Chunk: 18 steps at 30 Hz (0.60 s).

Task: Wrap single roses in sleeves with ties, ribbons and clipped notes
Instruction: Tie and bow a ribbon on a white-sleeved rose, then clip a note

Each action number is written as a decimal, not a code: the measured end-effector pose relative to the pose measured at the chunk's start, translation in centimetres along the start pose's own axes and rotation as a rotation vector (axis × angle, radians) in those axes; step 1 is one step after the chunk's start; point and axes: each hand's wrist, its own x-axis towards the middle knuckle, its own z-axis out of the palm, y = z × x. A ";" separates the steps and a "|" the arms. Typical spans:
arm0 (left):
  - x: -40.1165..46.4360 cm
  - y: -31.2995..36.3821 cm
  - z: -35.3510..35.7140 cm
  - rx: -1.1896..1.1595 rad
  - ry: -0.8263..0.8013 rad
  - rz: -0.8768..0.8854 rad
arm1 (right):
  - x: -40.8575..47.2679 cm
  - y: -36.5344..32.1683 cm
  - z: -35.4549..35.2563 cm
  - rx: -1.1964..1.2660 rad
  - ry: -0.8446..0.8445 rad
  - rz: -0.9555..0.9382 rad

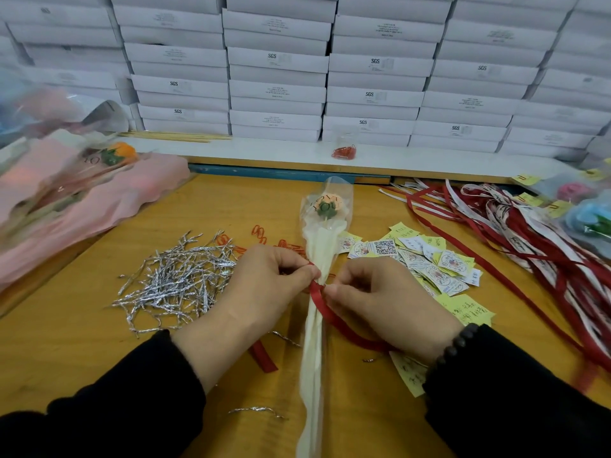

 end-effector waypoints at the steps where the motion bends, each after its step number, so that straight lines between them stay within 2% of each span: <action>1: 0.0 0.0 0.0 -0.001 0.000 -0.003 | 0.1 0.0 -0.1 0.136 -0.020 0.045; 3: 0.0 0.0 0.0 0.009 0.001 -0.001 | 0.0 -0.3 -0.2 0.524 -0.049 0.179; 4: -0.1 0.0 -0.1 0.012 0.003 0.002 | -0.1 -0.6 -0.2 0.659 -0.041 0.222; 5: -0.1 0.1 0.0 0.012 0.005 0.003 | -0.1 -0.7 -0.3 0.684 -0.024 0.231; 7: -0.1 0.0 0.0 0.011 0.010 0.002 | -0.1 -0.4 -0.3 0.416 -0.011 0.169; 9: 0.0 0.0 0.0 -0.009 0.014 -0.008 | -0.3 -0.6 -0.3 0.111 -0.066 0.082; 12: 0.1 -0.1 -0.1 -0.012 0.020 -0.010 | -0.5 -0.8 -0.1 0.049 -0.132 0.036; 13: 0.1 -0.1 -0.1 -0.011 0.025 -0.005 | -0.5 -0.9 -0.2 0.131 -0.131 0.058; 18: 0.1 -0.1 -0.3 -0.006 0.033 -0.005 | -0.1 -0.8 -1.5 0.887 -0.202 0.315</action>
